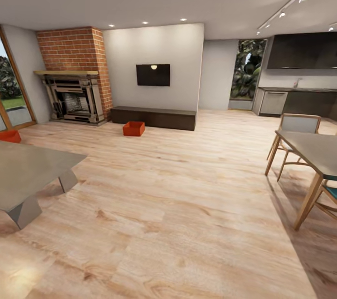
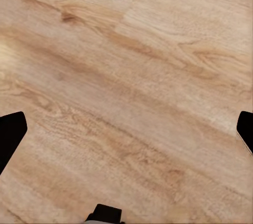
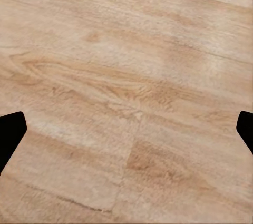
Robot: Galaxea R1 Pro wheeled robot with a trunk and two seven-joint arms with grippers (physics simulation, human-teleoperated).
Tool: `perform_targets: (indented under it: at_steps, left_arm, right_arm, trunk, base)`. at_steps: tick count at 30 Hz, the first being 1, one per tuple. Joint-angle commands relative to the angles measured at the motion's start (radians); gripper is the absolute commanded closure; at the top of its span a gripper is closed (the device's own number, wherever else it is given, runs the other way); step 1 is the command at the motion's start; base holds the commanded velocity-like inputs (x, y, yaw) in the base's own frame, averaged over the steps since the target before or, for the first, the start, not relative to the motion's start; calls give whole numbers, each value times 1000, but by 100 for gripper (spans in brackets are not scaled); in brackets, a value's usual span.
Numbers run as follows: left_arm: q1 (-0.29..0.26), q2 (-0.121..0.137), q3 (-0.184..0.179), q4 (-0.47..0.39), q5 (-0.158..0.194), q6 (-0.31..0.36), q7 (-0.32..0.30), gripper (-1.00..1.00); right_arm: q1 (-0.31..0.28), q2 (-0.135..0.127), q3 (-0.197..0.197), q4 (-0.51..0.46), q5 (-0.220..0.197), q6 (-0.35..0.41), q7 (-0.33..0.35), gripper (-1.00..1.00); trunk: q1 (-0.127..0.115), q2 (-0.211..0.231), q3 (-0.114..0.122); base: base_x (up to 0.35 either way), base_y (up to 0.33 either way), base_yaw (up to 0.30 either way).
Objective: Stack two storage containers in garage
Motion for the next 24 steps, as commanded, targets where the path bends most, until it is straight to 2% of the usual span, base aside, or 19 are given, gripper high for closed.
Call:
perform_targets:
  at_steps: [1,24]
  left_arm:
    - [-2,0,-1,4,9,-6,-5,-100]
    - [-2,0,-1,4,9,-6,-5,-100]
  right_arm:
    - [1,0,1,-2,3,-1,-1,-100]
    - [1,0,1,-2,3,1,0,-100]
  trunk:
    - [1,0,-1]
    - [1,0,-1]
  base:
    - [329,0,0]
    - [329,0,0]
